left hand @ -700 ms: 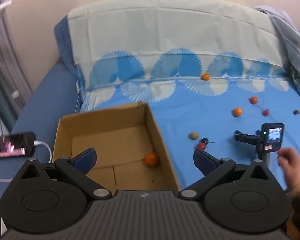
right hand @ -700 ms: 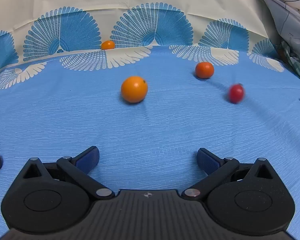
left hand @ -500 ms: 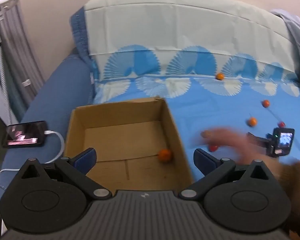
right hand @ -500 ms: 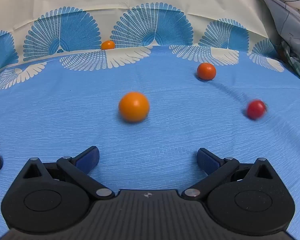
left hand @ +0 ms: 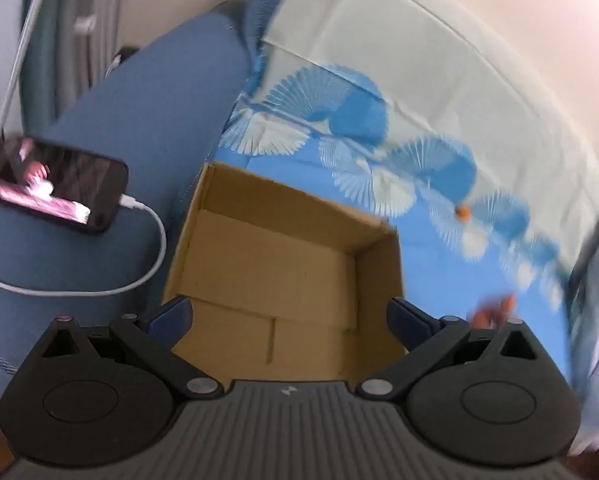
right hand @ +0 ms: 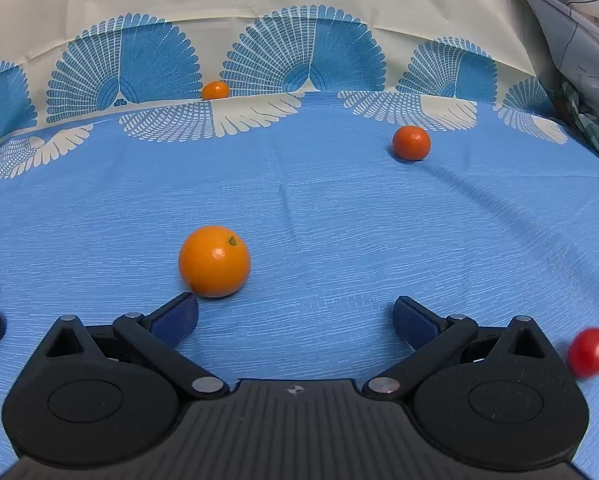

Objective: Organize fruits

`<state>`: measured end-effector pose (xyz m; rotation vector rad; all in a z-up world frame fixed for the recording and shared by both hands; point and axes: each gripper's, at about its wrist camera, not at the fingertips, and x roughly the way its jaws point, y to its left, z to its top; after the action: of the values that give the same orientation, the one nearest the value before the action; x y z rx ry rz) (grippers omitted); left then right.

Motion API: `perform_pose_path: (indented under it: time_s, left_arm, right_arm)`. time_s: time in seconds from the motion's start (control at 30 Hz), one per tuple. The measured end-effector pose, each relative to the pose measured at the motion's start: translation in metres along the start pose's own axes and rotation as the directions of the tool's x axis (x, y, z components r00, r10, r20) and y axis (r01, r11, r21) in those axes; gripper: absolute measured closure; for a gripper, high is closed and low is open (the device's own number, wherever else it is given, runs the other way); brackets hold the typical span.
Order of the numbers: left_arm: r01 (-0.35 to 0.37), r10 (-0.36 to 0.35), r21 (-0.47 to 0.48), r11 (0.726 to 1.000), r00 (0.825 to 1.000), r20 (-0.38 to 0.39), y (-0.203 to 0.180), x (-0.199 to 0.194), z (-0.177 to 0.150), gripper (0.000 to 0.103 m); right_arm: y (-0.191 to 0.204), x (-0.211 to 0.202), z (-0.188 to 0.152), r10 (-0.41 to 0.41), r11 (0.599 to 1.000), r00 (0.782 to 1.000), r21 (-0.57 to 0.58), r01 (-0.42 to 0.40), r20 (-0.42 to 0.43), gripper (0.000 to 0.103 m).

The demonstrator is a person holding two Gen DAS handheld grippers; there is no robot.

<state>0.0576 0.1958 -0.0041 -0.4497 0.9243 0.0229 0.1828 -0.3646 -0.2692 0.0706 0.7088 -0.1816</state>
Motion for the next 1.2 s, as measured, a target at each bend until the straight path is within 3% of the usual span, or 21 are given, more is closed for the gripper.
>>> perform_pose_path:
  time_s: [0.07,0.13,0.23,0.3,0.4,0.47,0.53,0.67,0.73,0.8,0.83,0.9,1.0,1.1,1.2]
  left_arm:
    - [-0.001,0.001,-0.043,0.999,1.0,-0.016,-0.01,0.014,0.018,0.0]
    - [-0.047,0.047,-0.026,0.999,0.999,-0.015,-0.017,0.028,0.019,0.0]
    - [-0.055,0.055,-0.009,0.998,0.998,-0.026,-0.022,0.039,0.019,0.0]
    - [-0.046,0.045,-0.015,0.999,0.998,-0.041,-0.032,0.038,0.02,0.0]
    - [-0.046,0.045,-0.018,0.999,0.997,-0.063,-0.049,0.031,0.016,0.0]
    - [-0.052,0.052,-0.01,0.999,0.996,-0.077,-0.063,0.027,0.005,0.0]
    - [-0.079,0.079,0.012,0.997,0.994,-0.081,-0.075,0.021,0.001,0.0]
    - [-0.092,0.096,0.042,0.995,0.991,-0.097,-0.096,0.009,-0.008,0.0]
    - [-0.092,0.096,0.044,0.995,0.991,-0.093,-0.102,0.001,-0.014,0.0]
    - [-0.105,0.11,0.058,0.993,0.99,-0.092,-0.109,-0.007,-0.016,0.0]
    - [-0.112,0.118,0.069,0.991,0.989,-0.085,-0.111,-0.011,-0.019,0.0]
    - [-0.149,0.156,0.103,0.984,0.986,-0.062,-0.111,-0.02,-0.023,0.0]
    - [-0.211,0.218,0.166,0.963,0.976,-0.023,-0.118,-0.031,-0.035,0.0]
    - [-0.223,0.229,0.205,0.953,0.973,-0.01,-0.123,-0.042,-0.052,0.0]
    - [-0.235,0.238,0.229,0.945,0.971,0.015,-0.129,-0.055,-0.072,0.0]
  right_arm:
    - [0.0,0.0,0.001,0.0,1.0,1.0,0.001,0.0,0.0,0.001]
    - [-0.001,-0.001,0.001,0.002,1.0,1.0,0.003,-0.002,0.0,0.001]
    - [-0.021,-0.008,0.0,0.096,0.989,0.994,0.112,-0.101,0.048,0.0]
    - [-0.024,-0.01,0.0,0.113,0.984,0.992,0.134,-0.12,0.058,0.0]
    - [-0.011,-0.007,0.0,0.075,0.993,0.997,0.086,-0.077,0.033,0.0]
    - [0.004,0.0,0.002,0.004,1.0,1.0,-0.005,-0.004,-0.001,0.001]
    - [0.011,-0.002,0.001,-0.033,0.998,0.999,-0.055,0.034,0.015,0.001]
    - [0.005,0.004,0.006,-0.022,1.0,1.0,0.017,0.022,-0.006,0.001]
    - [0.01,0.003,0.006,-0.047,0.999,0.999,0.012,0.047,-0.004,0.001]
    - [0.012,-0.007,0.012,-0.016,1.0,0.998,-0.017,0.015,-0.057,0.001]
    - [0.013,-0.023,0.015,0.014,1.0,0.999,-0.024,-0.015,-0.049,0.001]
    - [0.022,-0.078,0.023,0.062,0.997,0.997,-0.058,-0.059,0.049,0.001]
    - [0.052,-0.188,0.037,0.212,0.973,0.963,-0.126,-0.193,0.166,0.001]
    - [0.09,-0.285,0.043,0.345,0.93,0.923,-0.193,-0.312,0.171,0.001]
    - [0.124,-0.349,0.043,0.369,0.924,0.923,-0.149,-0.351,0.112,0.001]
